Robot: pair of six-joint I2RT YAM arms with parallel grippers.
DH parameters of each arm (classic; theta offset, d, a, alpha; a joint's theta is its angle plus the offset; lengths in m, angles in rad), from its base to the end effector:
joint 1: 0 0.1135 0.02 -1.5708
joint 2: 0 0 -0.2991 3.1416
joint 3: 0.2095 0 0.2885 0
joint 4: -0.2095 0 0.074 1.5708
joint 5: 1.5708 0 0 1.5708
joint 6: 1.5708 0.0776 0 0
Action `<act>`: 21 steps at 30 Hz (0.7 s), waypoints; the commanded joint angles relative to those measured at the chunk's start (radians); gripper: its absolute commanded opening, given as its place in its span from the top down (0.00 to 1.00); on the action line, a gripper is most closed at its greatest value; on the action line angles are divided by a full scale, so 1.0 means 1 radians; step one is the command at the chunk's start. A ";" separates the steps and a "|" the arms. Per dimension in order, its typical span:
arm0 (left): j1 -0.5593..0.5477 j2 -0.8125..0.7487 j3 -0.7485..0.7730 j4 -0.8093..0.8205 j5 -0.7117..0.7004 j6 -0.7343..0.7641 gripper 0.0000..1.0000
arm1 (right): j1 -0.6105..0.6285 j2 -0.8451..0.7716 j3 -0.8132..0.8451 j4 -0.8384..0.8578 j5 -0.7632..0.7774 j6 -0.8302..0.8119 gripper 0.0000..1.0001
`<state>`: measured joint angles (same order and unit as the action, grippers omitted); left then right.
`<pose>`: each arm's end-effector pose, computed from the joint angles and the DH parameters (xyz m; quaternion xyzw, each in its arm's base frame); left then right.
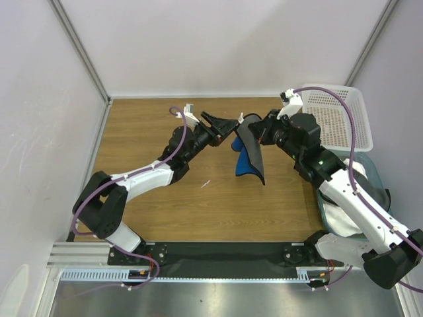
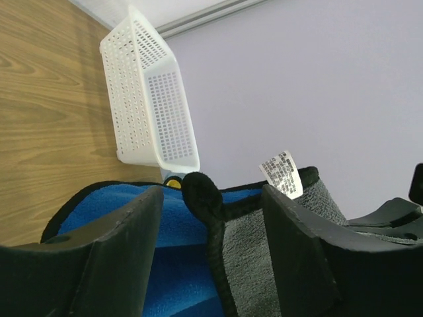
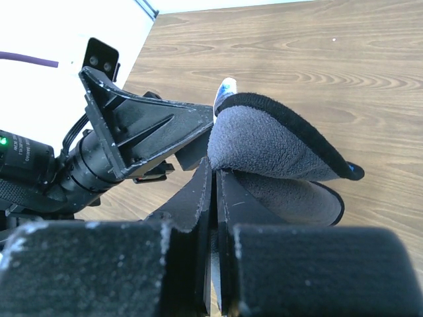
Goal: Fold and stack the towels
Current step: Move the towel to the center of the board
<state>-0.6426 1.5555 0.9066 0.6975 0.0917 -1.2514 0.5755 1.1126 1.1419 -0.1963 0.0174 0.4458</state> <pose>0.3381 -0.2620 0.2972 -0.1748 0.6673 -0.6056 0.3968 0.2671 0.1717 0.4248 -0.0439 0.7623 0.3098 0.5665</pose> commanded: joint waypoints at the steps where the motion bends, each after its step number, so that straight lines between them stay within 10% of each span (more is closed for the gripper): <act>1: 0.003 0.005 0.014 0.112 0.026 -0.028 0.34 | 0.009 -0.002 0.001 0.051 -0.007 0.011 1.00; 7: 0.004 0.009 0.015 0.137 0.000 -0.020 0.44 | 0.009 0.003 -0.008 0.046 -0.007 0.013 1.00; 14: 0.009 0.009 0.011 0.166 -0.006 -0.026 0.99 | 0.009 -0.002 -0.019 0.044 0.003 0.014 1.00; 21: 0.047 -0.072 0.012 0.045 -0.027 0.064 1.00 | 0.009 0.023 -0.041 0.058 -0.007 0.027 1.00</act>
<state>-0.6201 1.5589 0.9066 0.7673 0.0948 -1.2545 0.5797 1.1217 1.1065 -0.1940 0.0174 0.4606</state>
